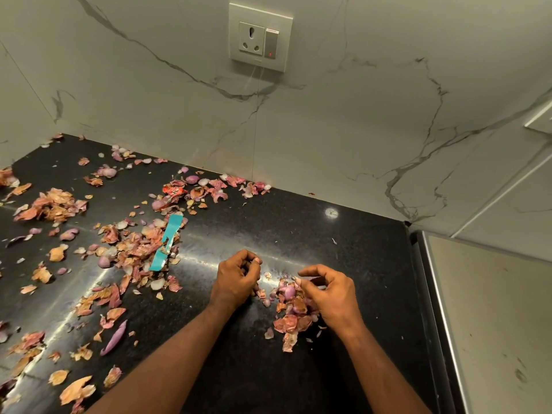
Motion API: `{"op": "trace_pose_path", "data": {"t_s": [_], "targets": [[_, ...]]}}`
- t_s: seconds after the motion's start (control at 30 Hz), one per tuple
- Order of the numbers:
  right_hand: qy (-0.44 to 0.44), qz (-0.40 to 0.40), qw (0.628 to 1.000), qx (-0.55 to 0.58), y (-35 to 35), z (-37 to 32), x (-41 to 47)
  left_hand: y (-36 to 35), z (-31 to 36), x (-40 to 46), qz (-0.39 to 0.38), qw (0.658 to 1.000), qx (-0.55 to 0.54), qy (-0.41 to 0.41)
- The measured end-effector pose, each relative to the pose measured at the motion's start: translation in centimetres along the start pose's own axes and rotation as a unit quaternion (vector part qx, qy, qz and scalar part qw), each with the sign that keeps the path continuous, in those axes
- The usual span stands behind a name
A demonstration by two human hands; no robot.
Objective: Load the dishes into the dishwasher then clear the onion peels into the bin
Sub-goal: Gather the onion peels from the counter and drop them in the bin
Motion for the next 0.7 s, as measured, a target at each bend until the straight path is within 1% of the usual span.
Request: {"op": "trace_pose_path", "data": {"t_s": [0.03, 0.2, 0.27, 0.37, 0.4, 0.43, 0.5, 0.57, 0.63, 0.7], "targets": [[-0.004, 0.007, 1.0, -0.008, 0.2, 0.3, 0.3, 0.0, 0.0, 0.0, -0.002, 1.0, 0.002, -0.001], [-0.058, -0.015, 0.997, -0.05, 1.5, 2.9, 4.3, -0.3, -0.1, 0.0, -0.012, 1.0, 0.01, 0.0], [-0.096, -0.035, 0.992, -0.075, 2.1, 4.5, 6.5, -0.3, -0.1, 0.0, -0.015, 1.0, 0.013, -0.002], [-0.111, -0.068, 0.982, -0.139, 2.6, 6.8, 9.3, -0.2, 0.0, -0.1, -0.014, 1.0, 0.014, -0.002], [-0.116, -0.072, 0.982, -0.128, 2.6, 7.2, 9.9, -0.2, 0.0, -0.1, -0.013, 1.0, 0.013, -0.001], [-0.121, -0.061, 0.986, -0.094, 2.8, 7.4, 10.3, -0.2, 0.0, -0.1, -0.012, 1.0, 0.012, -0.001], [-0.156, 0.005, 0.988, 0.005, 3.3, 7.7, 10.1, -0.1, 0.1, 0.0, -0.01, 1.0, 0.013, -0.003], [-0.187, 0.073, 0.978, 0.06, 3.8, 8.2, 9.3, -0.2, 0.1, 0.1, -0.012, 1.0, 0.016, -0.005], [-0.184, 0.079, 0.978, 0.064, 3.6, 8.5, 8.4, -0.2, 0.0, 0.2, -0.014, 1.0, 0.018, -0.004], [-0.156, 0.05, 0.985, 0.048, 3.0, 8.4, 7.9, -0.2, -0.1, 0.3, -0.015, 1.0, 0.023, -0.001]]}}
Point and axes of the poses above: each hand's wrist, its own x-axis towards the middle knuckle, its own y-axis out of the back of the hand, z = x × y, the point moved 5 cm from there along x, towards the middle knuckle, and after that the axes turned 15 degrees about -x, right-handed, at the moved point
